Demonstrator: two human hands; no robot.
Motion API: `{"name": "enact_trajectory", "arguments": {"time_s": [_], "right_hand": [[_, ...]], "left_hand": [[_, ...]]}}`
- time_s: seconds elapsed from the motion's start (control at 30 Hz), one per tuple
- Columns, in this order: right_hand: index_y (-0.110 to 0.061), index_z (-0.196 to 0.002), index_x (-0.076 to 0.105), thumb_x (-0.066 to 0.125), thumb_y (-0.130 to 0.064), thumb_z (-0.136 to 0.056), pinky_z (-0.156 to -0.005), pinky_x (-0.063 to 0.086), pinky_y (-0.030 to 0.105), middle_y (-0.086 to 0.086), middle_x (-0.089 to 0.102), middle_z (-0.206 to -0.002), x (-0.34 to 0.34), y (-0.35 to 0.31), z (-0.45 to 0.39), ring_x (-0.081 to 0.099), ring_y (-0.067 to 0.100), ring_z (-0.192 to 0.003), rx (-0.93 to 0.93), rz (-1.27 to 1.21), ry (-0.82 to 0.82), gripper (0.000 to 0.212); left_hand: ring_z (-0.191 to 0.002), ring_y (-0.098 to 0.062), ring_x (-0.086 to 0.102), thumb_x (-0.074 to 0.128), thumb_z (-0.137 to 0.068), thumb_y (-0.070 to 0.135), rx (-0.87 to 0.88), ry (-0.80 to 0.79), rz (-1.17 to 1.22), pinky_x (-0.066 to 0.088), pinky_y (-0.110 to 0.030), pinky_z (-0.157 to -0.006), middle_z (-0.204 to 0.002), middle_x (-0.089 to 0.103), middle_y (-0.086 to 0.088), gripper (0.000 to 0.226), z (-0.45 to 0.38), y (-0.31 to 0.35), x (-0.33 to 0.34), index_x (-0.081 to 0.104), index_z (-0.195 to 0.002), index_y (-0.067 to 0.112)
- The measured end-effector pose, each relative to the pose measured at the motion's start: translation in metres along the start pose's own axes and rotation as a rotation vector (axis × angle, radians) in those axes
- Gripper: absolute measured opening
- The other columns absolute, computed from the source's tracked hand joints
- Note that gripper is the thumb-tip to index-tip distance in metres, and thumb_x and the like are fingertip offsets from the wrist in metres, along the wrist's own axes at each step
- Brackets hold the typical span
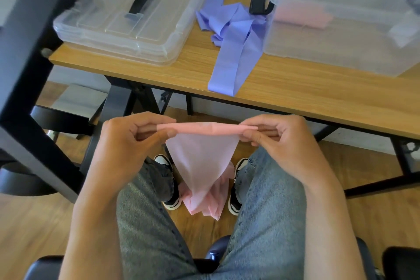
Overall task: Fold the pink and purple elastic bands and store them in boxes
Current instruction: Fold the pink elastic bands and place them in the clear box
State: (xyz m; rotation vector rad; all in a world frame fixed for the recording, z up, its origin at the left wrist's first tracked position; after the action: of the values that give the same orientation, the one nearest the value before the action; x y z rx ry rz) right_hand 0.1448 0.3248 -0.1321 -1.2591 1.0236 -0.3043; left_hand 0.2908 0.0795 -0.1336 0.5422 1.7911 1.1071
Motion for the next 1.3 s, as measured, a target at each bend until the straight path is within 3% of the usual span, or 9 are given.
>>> {"name": "enact_trajectory", "arguments": {"time_s": [0.2,0.33,0.47,0.57,0.67,0.73,0.87,1.03,1.3], "right_hand": [[-0.022,-0.102,0.079,0.073,-0.009,-0.094,-0.061,0.058,0.029,0.0,0.071,-0.066,-0.015,-0.02,0.001,0.069,0.017,-0.059,-0.161,0.02,0.089,0.017],[-0.014,-0.102,0.078,0.072,0.002,-0.093,-0.075,0.065,0.038,0.005,0.079,-0.085,-0.02,-0.031,0.002,0.079,0.021,-0.08,-0.183,-0.179,0.15,0.02],[-0.01,-0.101,0.077,0.07,-0.008,-0.095,-0.075,0.064,0.033,0.006,0.08,-0.088,-0.029,-0.049,0.002,0.079,0.023,-0.083,-0.224,-0.313,0.208,0.009],[-0.019,-0.108,0.076,0.074,-0.004,-0.092,-0.079,0.063,0.032,-0.002,0.081,-0.092,-0.035,-0.054,0.002,0.08,0.019,-0.086,-0.24,-0.252,0.229,0.022],[-0.035,-0.124,0.069,0.079,-0.009,-0.088,-0.091,0.06,0.034,-0.006,0.08,-0.104,-0.043,-0.055,0.002,0.078,0.013,-0.097,-0.203,-0.145,0.218,0.045],[-0.034,-0.119,0.072,0.078,-0.009,-0.089,-0.093,0.06,0.034,-0.011,0.08,-0.105,-0.047,-0.061,0.003,0.076,0.006,-0.099,-0.191,-0.059,0.187,0.039],[-0.032,-0.099,0.078,0.077,-0.01,-0.091,-0.083,0.062,0.033,-0.016,0.079,-0.089,-0.053,-0.081,0.003,0.076,0.004,-0.083,-0.24,0.09,0.145,0.024],[-0.016,-0.104,0.068,0.066,-0.011,-0.1,-0.062,0.062,0.041,0.002,0.073,-0.065,-0.065,-0.108,0.005,0.071,0.021,-0.055,-0.35,0.059,0.219,0.007],[-0.01,-0.1,0.062,0.06,0.004,-0.1,-0.076,0.063,0.032,0.009,0.081,-0.091,-0.082,-0.155,0.002,0.08,0.026,-0.088,-0.442,-0.425,0.392,0.015]], "left_hand": [[-0.065,-0.019,0.076,0.077,-0.084,0.024,0.021,0.086,0.166,0.065,-0.034,-0.066,-0.073,0.078,0.0,0.022,-0.004,0.021,-0.007,0.079,-0.106,0.019],[-0.078,-0.019,0.078,0.08,-0.084,0.02,0.072,0.135,0.225,0.063,-0.027,-0.074,-0.087,0.08,0.001,0.025,-0.004,0.039,-0.009,0.079,-0.108,0.013],[-0.085,-0.021,0.079,0.077,-0.087,0.018,0.081,0.206,0.339,0.065,-0.034,-0.077,-0.09,0.08,0.0,0.016,-0.004,0.057,-0.013,0.078,-0.102,0.011],[-0.087,-0.021,0.078,0.079,-0.083,0.016,0.106,0.184,0.316,0.064,-0.037,-0.082,-0.093,0.08,0.001,0.026,-0.006,0.064,-0.019,0.076,-0.109,0.016],[-0.092,-0.015,0.077,0.078,-0.083,0.011,0.09,0.15,0.34,0.061,-0.025,-0.086,-0.096,0.08,0.003,0.043,-0.005,0.073,-0.025,0.071,-0.125,0.019],[-0.093,-0.007,0.076,0.077,-0.084,0.015,0.122,0.135,0.236,0.058,-0.018,-0.086,-0.098,0.08,0.01,0.039,-0.005,0.081,-0.03,0.072,-0.122,0.021],[-0.089,-0.002,0.075,0.077,-0.086,0.017,0.215,0.105,0.082,0.058,-0.017,-0.084,-0.096,0.078,0.018,0.026,-0.012,0.097,-0.042,0.076,-0.109,0.028],[-0.082,-0.007,0.076,0.076,-0.09,0.014,0.373,0.191,0.083,0.06,-0.019,-0.076,-0.09,0.079,0.011,0.02,-0.022,0.126,-0.056,0.076,-0.109,0.019],[-0.075,-0.013,0.077,0.072,-0.097,0.019,0.616,0.282,0.11,0.062,-0.028,-0.068,-0.089,0.078,0.001,0.021,-0.039,0.172,-0.067,0.072,-0.118,0.017]]}}
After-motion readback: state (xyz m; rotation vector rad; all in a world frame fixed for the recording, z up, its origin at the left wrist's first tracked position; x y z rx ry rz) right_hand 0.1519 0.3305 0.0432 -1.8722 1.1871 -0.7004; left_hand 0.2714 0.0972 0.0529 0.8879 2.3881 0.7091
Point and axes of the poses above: each hand's wrist, its own z-axis away from the middle knuckle, its own x-axis out of the palm, y = z × x, the point moved 3 cm from there along -z, towards the middle knuckle
